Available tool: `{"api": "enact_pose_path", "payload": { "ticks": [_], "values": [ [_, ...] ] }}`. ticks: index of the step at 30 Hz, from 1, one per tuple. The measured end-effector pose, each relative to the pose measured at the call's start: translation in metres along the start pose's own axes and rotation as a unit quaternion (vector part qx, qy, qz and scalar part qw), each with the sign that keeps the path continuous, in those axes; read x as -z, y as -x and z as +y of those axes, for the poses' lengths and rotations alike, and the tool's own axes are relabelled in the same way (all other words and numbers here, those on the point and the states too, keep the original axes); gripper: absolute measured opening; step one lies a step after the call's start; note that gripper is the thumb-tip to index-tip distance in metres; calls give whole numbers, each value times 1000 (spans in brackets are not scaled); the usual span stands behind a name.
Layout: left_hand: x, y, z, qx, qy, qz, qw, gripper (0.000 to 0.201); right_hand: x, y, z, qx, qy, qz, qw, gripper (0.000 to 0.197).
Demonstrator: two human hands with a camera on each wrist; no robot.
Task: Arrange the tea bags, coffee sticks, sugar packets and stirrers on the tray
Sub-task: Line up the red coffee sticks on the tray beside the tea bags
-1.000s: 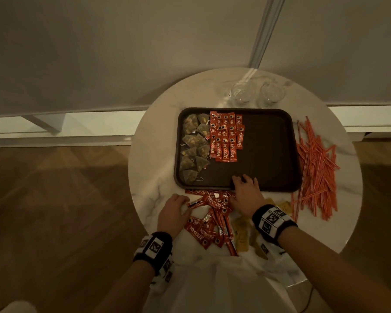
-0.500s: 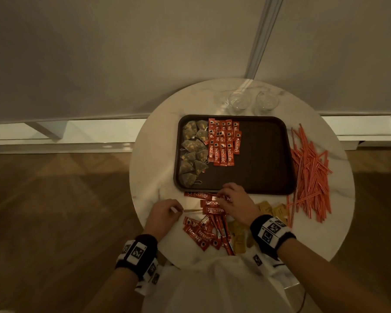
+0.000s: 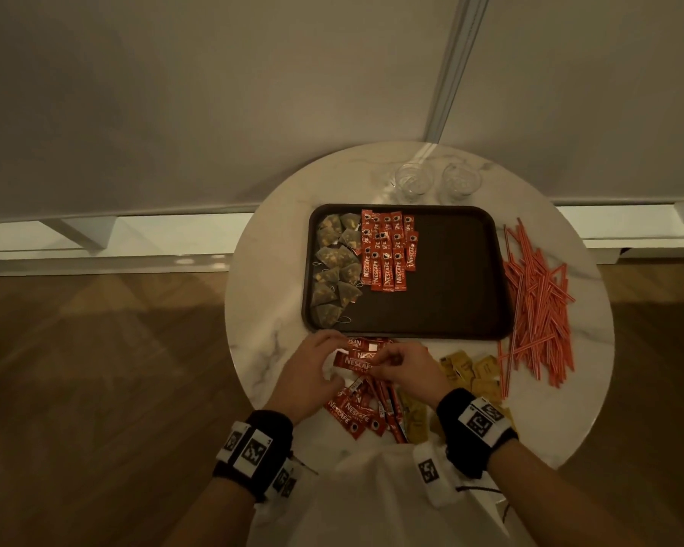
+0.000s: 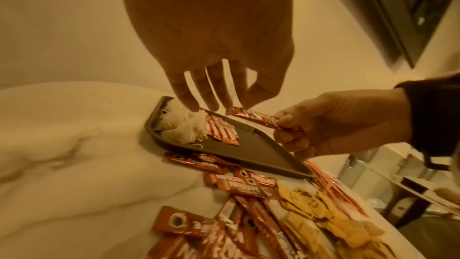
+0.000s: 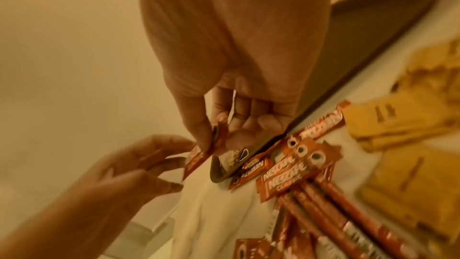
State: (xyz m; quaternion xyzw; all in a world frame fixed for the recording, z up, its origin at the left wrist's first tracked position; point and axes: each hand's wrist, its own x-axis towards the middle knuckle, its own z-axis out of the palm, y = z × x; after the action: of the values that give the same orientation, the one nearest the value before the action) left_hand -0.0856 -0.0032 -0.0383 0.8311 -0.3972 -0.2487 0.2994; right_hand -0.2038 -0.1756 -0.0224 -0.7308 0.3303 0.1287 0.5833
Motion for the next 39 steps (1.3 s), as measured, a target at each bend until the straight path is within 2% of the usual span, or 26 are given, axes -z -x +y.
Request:
{"api": "enact_pose_path", "payload": {
  "ticks": [2,5,7,10,14,18,20,22,24,27,30,35,37,39],
  "values": [
    [0,-5,12,12,29,-51,998,42,2,2,1,20,37,-11,999,8],
    [-3,-11,21,27,79,-80,993,18,7,1,0,42,30,-15,999,3],
    [-4,-13,22,58,134,-75,986,12,12,-2,0,39,-14,5,999,8],
    [-4,-16,26,120,246,-102,956,7,19,-5,1,8,-115,22,993,18],
    [-2,-26,32,141,294,-140,935,13,20,-10,8,-34,-280,54,958,35],
    [-6,-34,34,144,327,-85,930,13,17,-13,6,-34,-415,75,906,29],
    [-9,-38,36,150,352,-60,922,10,18,-15,10,-38,-417,74,905,25],
    [-13,-43,40,146,360,-64,919,9,18,-15,14,-46,-382,57,921,19],
    [-19,-47,43,145,364,-76,917,10,18,-15,16,-53,-382,50,921,14],
    [-28,-55,46,152,384,-101,905,10,23,-20,17,-60,-395,81,913,13],
    [-34,-66,50,149,392,-118,900,15,39,-29,17,-57,-361,115,924,13],
    [-43,-92,49,148,337,-120,922,16,60,-45,20,-55,-276,100,954,17],
    [-49,-103,43,123,243,-118,955,19,71,-55,24,-60,-234,98,966,16],
    [-56,-116,36,77,95,-109,987,28,89,-73,29,-68,-175,102,977,16]
  ]
}}
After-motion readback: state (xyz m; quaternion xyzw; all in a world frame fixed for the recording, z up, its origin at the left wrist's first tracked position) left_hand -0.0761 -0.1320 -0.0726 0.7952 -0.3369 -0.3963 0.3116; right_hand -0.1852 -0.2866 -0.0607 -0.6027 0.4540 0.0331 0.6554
